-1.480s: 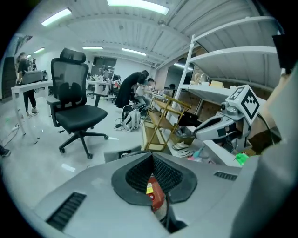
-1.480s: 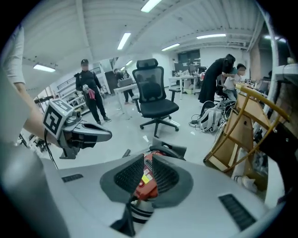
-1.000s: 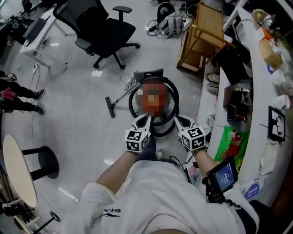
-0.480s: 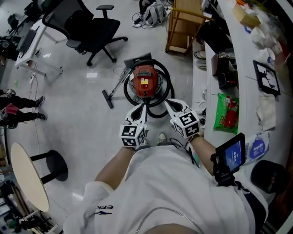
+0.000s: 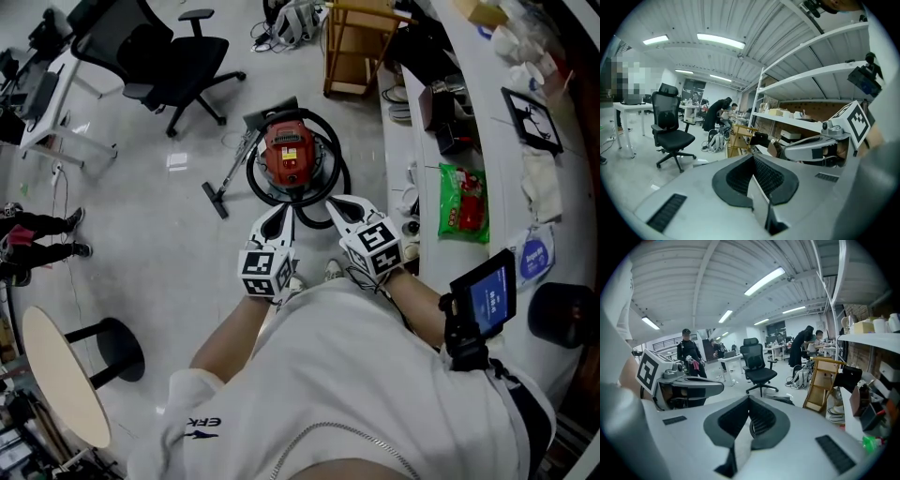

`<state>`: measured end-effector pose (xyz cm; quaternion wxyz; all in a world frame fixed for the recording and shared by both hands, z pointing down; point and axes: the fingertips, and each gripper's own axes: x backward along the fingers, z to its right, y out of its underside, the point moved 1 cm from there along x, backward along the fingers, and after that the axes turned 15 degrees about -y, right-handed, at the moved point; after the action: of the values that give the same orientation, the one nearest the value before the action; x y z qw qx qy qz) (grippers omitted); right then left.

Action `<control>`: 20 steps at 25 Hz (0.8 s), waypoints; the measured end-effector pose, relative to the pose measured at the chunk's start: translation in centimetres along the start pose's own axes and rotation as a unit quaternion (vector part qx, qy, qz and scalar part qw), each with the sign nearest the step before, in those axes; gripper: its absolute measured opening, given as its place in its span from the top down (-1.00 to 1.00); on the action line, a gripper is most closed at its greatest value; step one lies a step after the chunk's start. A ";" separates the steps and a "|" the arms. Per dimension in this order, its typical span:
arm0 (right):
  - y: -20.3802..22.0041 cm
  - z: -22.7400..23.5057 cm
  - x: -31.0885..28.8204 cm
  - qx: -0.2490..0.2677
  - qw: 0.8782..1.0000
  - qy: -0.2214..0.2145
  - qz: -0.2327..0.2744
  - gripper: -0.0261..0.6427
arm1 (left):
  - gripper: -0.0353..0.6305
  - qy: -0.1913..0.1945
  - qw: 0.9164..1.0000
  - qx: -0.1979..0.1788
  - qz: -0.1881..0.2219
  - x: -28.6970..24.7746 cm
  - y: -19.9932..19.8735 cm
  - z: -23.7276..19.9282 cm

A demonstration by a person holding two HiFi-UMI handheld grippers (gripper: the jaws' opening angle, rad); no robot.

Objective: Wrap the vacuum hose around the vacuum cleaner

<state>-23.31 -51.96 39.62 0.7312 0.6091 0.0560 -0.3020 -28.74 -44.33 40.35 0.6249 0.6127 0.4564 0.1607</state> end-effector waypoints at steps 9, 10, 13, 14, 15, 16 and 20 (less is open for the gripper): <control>-0.5 -1.4 -0.7 0.016 1.000 0.011 -0.009 0.92 | 0.88 0.001 1.000 0.001 0.006 0.7 -0.3 -1.7; -0.5 -1.6 -0.8 0.017 1.000 0.011 -0.009 0.92 | 0.88 0.002 1.000 0.001 0.006 0.8 -0.3 -1.8; -0.3 -1.9 -1.0 0.016 1.000 0.011 -0.010 0.92 | 0.88 0.004 1.000 0.001 0.005 1.2 -0.1 -1.8; -0.3 -2.0 -1.0 0.016 1.000 0.011 -0.009 0.92 | 0.88 0.005 1.000 0.002 0.004 1.2 0.1 -1.9; -0.2 -2.1 -1.1 0.016 1.000 0.012 -0.009 0.92 | 0.88 0.005 1.000 0.002 0.004 1.3 0.1 -1.9; -0.2 -2.2 -1.1 0.016 1.000 0.013 -0.009 0.92 | 0.88 0.006 1.000 0.002 0.003 1.4 0.2 -2.0; -0.4 -2.4 -1.3 0.015 1.000 0.014 -0.009 0.92 | 0.88 0.007 1.000 0.003 0.002 1.5 0.1 -2.3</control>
<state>-23.89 -49.24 39.25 0.7187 0.6234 0.0675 -0.3005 -29.66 -41.78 40.31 0.6194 0.6148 0.4597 0.1644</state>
